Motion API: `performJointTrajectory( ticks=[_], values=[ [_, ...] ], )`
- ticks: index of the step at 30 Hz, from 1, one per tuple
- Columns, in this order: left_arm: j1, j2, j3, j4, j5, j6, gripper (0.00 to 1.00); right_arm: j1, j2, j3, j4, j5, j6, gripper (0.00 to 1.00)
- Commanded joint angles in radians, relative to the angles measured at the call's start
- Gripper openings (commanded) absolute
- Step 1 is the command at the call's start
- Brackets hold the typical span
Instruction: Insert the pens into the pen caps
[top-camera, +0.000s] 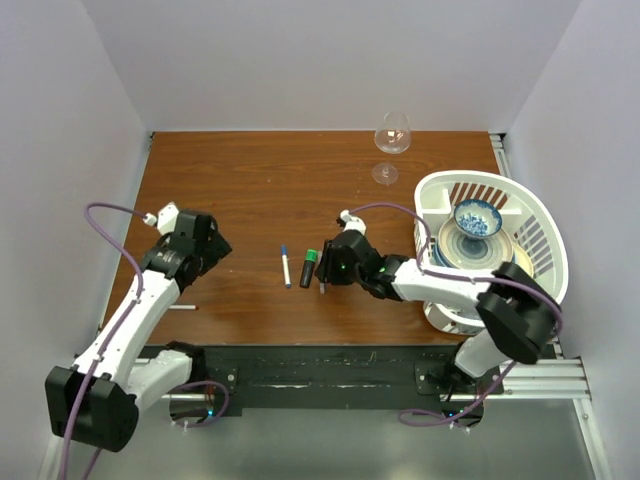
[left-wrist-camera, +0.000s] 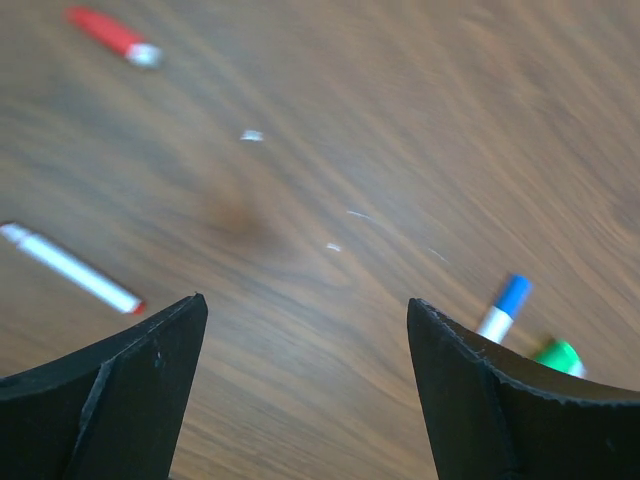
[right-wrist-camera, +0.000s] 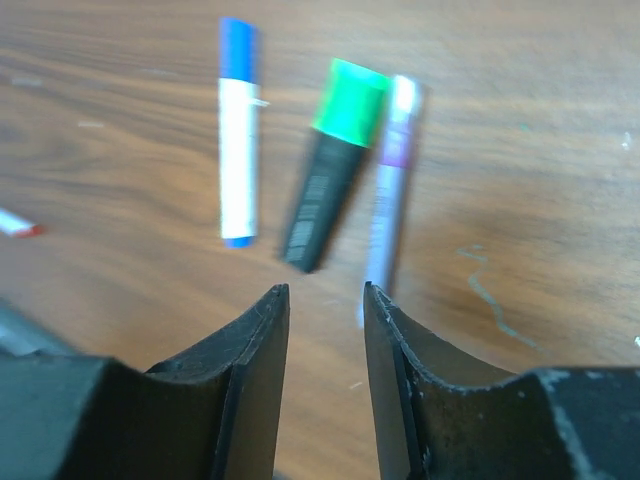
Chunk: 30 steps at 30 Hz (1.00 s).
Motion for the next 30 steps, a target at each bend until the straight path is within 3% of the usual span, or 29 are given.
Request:
performJointTrajectory(
  ticks=[1,6,9,30],
  values=[
    [0.143,0.022,-0.027,-0.103,-0.011,-0.075,0.84,0.002,-0.161,-0.001,0.025,-0.059,-0.078,0.40],
    [0.399,0.088,-0.110,-0.124,0.130,-0.083,0.77,0.002,-0.325,-0.058,0.044,-0.119,-0.112,0.41],
    [0.446,0.134,-0.121,-0.167,0.110,-0.121,0.74,0.002,-0.370,-0.084,0.057,-0.158,-0.114,0.41],
    [0.486,0.282,-0.133,-0.070,-0.028,-0.255,0.65,0.004,-0.458,-0.099,0.039,-0.159,-0.191,0.35]
  ],
)
